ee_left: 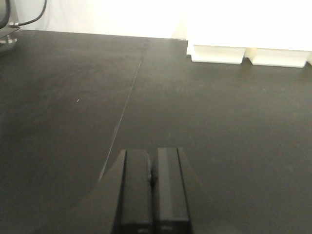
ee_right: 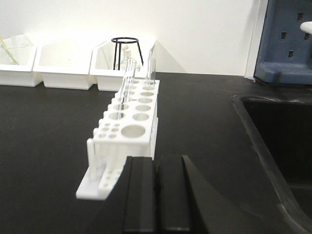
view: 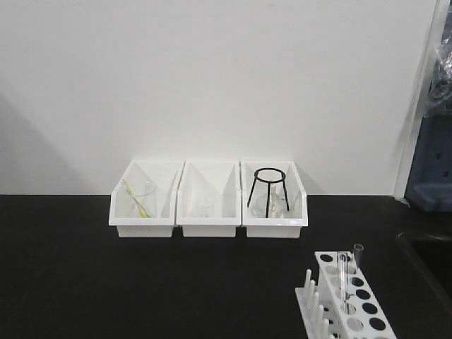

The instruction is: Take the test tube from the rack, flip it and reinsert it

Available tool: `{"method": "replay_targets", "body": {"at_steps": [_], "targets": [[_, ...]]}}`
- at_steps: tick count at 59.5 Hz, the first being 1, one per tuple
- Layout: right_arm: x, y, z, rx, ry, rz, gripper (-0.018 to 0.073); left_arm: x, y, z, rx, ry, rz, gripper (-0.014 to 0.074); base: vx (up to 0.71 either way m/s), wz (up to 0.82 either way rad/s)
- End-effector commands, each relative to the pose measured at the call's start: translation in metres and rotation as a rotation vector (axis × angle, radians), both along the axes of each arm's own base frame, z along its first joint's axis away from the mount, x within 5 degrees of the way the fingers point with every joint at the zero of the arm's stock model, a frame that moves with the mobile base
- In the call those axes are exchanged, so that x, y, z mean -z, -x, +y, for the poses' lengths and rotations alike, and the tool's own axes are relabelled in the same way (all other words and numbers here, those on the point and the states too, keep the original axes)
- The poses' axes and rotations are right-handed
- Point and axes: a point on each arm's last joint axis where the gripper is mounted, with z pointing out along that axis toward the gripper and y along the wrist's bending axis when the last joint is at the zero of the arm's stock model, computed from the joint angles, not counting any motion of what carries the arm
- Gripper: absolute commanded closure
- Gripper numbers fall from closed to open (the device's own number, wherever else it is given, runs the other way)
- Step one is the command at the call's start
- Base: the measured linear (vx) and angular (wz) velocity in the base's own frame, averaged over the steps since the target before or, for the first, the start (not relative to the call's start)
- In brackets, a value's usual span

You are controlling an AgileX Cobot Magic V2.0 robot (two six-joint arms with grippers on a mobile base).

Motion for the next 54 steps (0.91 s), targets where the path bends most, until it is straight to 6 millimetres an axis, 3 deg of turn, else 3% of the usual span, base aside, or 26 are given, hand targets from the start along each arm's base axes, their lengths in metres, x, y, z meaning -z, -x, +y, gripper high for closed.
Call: {"method": "replay_targets", "body": {"at_steps": [1, 54], "targets": [[-0.0075, -0.0003, -0.0003, 0.004, -0.002, -0.09, 0.0568, -0.0082, -0.0007, -0.0008, 0.011, -0.004, -0.099, 0.0603, 0.28, 0.0], [-0.011, -0.0004, -0.0006, 0.004, 0.042, -0.132, 0.0568, -0.0082, -0.0007, -0.0008, 0.011, -0.004, -0.099, 0.0603, 0.12, 0.0]]}}
